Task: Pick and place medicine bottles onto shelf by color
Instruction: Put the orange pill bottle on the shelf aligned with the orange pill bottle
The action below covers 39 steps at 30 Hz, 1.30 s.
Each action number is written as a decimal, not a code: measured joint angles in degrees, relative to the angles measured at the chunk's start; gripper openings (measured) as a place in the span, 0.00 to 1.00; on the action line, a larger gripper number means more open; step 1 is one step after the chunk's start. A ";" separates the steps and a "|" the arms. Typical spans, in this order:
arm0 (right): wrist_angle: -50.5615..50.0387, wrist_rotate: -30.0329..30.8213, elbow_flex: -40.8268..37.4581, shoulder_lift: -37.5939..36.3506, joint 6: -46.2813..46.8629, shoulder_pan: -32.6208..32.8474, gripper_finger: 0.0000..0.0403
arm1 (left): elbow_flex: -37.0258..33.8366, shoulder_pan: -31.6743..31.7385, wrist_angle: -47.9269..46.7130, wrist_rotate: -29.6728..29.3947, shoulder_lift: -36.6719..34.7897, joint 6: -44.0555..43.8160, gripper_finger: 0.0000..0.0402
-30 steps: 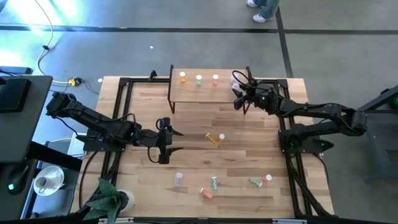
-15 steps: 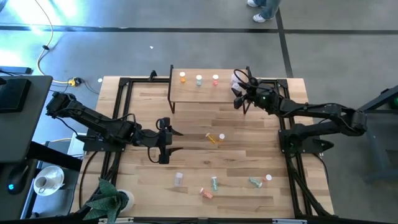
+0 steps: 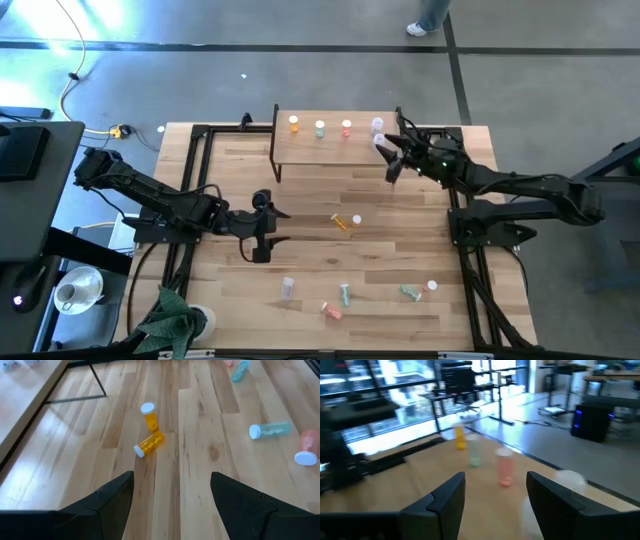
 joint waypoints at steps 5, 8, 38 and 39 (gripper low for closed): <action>-2.72 -0.12 0.00 -2.15 -1.46 7.95 0.50 | 0.00 -0.27 -3.72 0.11 0.01 -3.67 0.63; -4.09 -0.12 0.00 -1.69 -0.66 13.42 0.50 | 0.00 -0.65 -5.97 0.04 0.01 -5.96 0.63; -10.00 6.58 0.04 18.57 9.03 36.33 0.50 | -9.55 -2.67 5.81 -1.34 1.45 -9.26 0.63; -9.86 6.94 0.04 19.31 9.04 36.71 0.50 | -9.55 -2.67 6.12 -1.36 1.45 -9.26 0.63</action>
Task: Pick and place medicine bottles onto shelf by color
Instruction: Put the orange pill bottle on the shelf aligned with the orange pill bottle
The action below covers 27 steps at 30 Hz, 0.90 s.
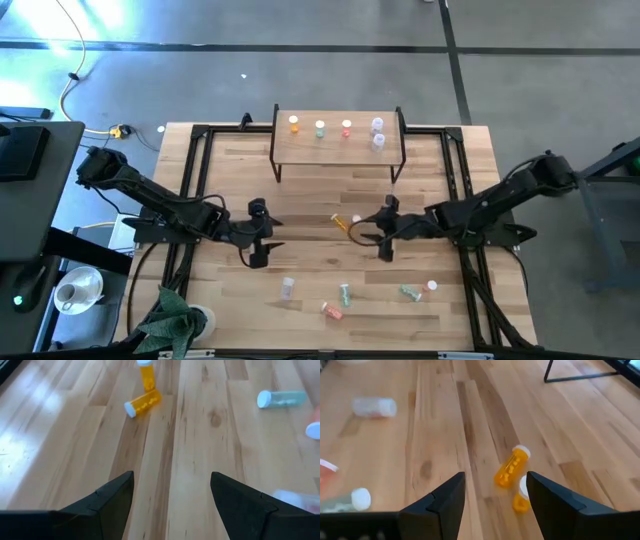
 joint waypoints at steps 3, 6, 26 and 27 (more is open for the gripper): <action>-0.01 1.57 0.00 2.29 0.02 1.09 0.50 | 0.00 0.00 1.15 0.00 0.00 0.01 0.63; -0.12 2.67 0.00 4.85 0.60 1.45 0.50 | 0.00 0.00 1.93 0.01 0.00 0.28 0.63; 3.95 14.60 0.00 22.73 17.57 1.30 0.50 | 0.04 0.00 3.19 0.04 0.00 1.55 0.63; 5.45 14.60 0.00 23.73 17.55 1.30 0.50 | 0.04 0.00 3.20 0.04 0.00 1.56 0.63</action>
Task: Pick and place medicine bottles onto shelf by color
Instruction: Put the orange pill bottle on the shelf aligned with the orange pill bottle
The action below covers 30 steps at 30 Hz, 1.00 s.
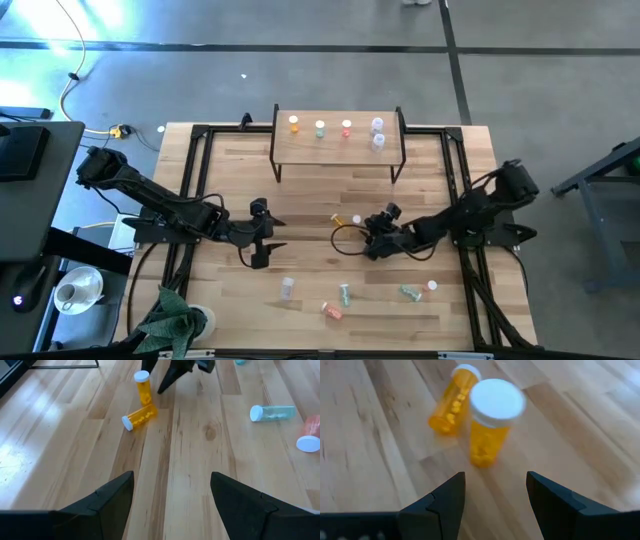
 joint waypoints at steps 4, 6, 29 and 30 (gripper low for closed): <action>4.14 1.75 0.00 3.13 0.06 -0.35 0.50 | 0.00 0.00 0.01 0.00 0.00 0.00 0.63; 5.01 2.07 0.03 3.86 0.77 -0.83 0.50 | 0.00 0.00 0.00 0.00 0.00 0.00 0.63; 11.08 2.14 0.00 4.75 -1.68 -3.88 0.42 | 0.02 -0.01 0.00 0.02 0.00 0.00 0.63; 11.43 2.14 0.00 4.75 -2.04 -3.97 0.42 | 0.02 -0.02 0.00 0.02 0.00 0.00 0.63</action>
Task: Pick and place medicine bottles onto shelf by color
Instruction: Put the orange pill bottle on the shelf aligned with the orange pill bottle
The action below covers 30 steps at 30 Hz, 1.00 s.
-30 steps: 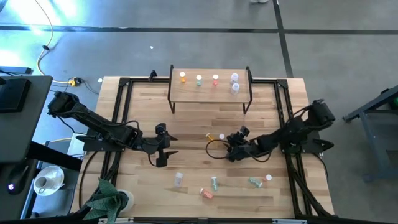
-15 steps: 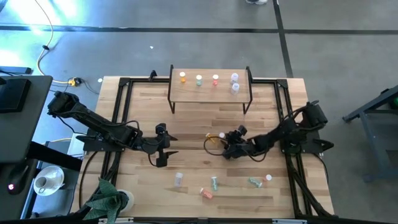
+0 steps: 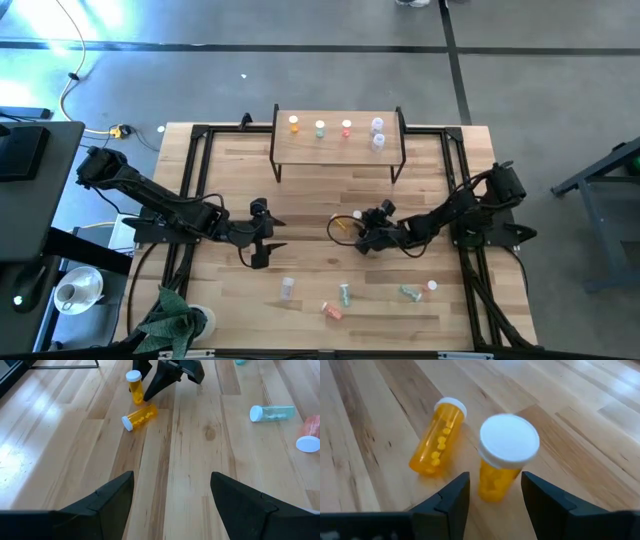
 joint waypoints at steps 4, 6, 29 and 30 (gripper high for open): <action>0.13 -0.02 0.00 0.00 0.15 -0.88 0.42 | 0.00 0.02 0.00 0.00 0.00 0.00 0.63; 0.13 -0.02 0.00 0.00 0.26 -1.33 0.41 | 0.00 0.00 0.00 -0.01 0.00 0.00 0.63; -0.17 -5.37 -0.04 -2.02 -0.47 -1.75 0.18 | 0.02 0.00 0.00 0.00 0.00 0.27 0.63; -0.14 -5.41 -0.04 -2.97 -0.52 -1.72 0.18 | 0.02 0.01 0.00 0.00 0.00 0.61 0.63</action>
